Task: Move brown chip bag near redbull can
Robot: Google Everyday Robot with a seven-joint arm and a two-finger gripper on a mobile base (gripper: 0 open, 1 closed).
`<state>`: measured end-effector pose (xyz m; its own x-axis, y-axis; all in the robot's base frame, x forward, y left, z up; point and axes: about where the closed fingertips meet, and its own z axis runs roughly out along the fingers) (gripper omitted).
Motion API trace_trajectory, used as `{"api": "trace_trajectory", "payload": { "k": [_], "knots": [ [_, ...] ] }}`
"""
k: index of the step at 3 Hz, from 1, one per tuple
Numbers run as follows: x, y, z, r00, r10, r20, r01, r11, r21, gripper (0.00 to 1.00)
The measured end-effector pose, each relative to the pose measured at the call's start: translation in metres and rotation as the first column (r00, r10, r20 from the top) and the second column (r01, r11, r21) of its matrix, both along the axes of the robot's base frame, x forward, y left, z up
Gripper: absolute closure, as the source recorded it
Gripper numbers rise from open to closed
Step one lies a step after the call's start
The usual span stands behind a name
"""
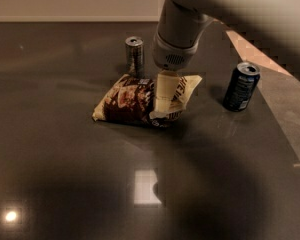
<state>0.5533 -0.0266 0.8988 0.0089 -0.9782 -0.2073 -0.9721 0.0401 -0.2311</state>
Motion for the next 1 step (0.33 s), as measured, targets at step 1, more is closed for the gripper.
{"api": "trace_trajectory", "payload": {
  "k": [1],
  "knots": [
    [0.0, 0.0, 0.0, 1.0, 0.0, 0.0, 0.0, 1.0, 0.0, 0.0]
  ]
}}
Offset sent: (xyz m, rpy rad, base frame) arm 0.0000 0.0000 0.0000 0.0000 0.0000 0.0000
